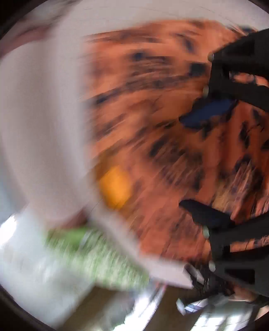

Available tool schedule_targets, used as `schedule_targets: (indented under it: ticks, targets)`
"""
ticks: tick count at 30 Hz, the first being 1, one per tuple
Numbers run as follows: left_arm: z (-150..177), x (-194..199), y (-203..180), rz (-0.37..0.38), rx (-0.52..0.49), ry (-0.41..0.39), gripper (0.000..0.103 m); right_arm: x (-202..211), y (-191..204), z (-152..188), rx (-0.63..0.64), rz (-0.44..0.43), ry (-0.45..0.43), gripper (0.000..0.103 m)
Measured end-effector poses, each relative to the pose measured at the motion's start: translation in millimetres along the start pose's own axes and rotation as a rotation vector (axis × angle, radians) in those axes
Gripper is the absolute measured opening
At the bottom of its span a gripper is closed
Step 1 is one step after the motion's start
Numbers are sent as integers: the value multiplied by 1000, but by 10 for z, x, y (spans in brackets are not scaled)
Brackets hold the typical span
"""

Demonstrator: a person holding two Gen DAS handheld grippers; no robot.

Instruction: Fold small clothes

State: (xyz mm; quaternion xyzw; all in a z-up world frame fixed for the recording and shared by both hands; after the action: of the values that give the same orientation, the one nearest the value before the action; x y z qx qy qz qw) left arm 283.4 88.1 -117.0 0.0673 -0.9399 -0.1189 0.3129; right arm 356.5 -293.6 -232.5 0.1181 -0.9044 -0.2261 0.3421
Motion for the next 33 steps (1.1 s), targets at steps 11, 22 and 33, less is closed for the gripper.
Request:
schedule_targets:
  ticks: [11, 22, 33]
  targets:
    - [32, 90, 256, -22, 82, 18, 60, -16, 5, -154, -15, 6, -42, 82]
    - [93, -37, 487, 16, 219, 33, 69, -144, -68, -485, -41, -12, -119, 82]
    - [646, 1270, 620, 144, 214, -25, 69, 1746, 31, 462, 86, -3, -184, 82]
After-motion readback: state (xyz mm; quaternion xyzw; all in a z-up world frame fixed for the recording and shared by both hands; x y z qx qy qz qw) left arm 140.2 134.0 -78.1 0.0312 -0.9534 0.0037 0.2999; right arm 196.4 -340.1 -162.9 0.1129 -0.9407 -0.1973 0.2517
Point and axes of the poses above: each gripper's, at about its wrist camera, not at the fingertips, and x roughly against the way its jaws point, y to its left, z to its underside, the point moved 1 cm from there along -x, roughly the way its jaws point, and after that the axes turned 15 degrees about -y, right-handed, at the moved point
